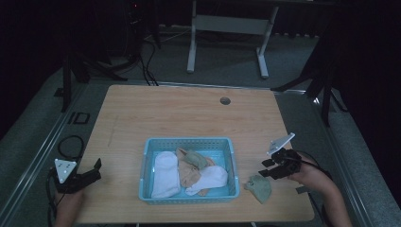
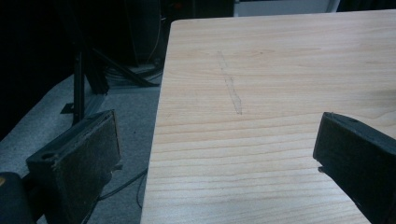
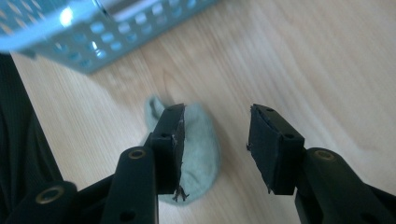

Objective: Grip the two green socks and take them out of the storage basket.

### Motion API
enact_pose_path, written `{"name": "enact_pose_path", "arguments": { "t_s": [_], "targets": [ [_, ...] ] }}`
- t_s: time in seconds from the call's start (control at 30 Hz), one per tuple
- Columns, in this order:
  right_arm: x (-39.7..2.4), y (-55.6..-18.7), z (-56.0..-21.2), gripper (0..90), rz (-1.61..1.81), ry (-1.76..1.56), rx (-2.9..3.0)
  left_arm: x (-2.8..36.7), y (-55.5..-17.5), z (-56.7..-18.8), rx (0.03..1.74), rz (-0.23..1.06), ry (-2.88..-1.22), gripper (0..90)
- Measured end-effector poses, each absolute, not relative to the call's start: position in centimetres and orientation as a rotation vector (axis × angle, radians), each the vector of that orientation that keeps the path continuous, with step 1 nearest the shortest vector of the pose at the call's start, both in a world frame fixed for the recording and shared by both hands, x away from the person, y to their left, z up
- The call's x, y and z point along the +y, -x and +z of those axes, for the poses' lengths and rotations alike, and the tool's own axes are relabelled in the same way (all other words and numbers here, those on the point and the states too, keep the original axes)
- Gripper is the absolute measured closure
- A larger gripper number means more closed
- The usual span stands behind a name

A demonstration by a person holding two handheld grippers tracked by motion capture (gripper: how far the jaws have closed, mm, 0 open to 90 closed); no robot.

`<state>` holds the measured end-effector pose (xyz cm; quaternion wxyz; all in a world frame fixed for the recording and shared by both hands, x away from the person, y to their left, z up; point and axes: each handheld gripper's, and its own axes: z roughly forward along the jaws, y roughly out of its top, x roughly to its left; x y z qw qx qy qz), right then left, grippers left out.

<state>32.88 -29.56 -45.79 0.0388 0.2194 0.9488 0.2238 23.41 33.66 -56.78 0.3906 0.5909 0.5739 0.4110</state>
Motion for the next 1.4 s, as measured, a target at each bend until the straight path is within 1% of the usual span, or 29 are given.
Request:
{"name": "enact_pose_path", "arguments": {
  "t_s": [0.1, 0.77, 0.87, 1.07, 1.4],
  "targets": [
    [-28.7, -33.0, -45.2, 53.1, 0.693, -0.651, 2.909, 33.7, -23.4, -56.8, 1.459, 1.043, -1.502, 0.3],
    [-22.7, -33.8, -41.9, 52.0, 0.75, -0.45, 2.891, 33.7, -23.4, -56.8, 1.458, 1.043, -1.503, 0.3],
    [-22.1, -33.9, -41.8, 52.0, 0.761, -0.433, 2.893, 33.7, -23.4, -56.8, 1.457, 1.042, -1.503, 0.3],
    [-19.5, -34.3, -42.1, 51.9, 0.763, -0.379, 2.919, 33.6, -23.4, -56.8, 1.456, 1.042, -1.503, 0.3],
    [-16.2, -34.9, -43.4, 51.7, 0.718, -0.334, 2.961, 33.6, -23.4, -56.8, 1.455, 1.043, -1.505, 0.3]
  ]
}}
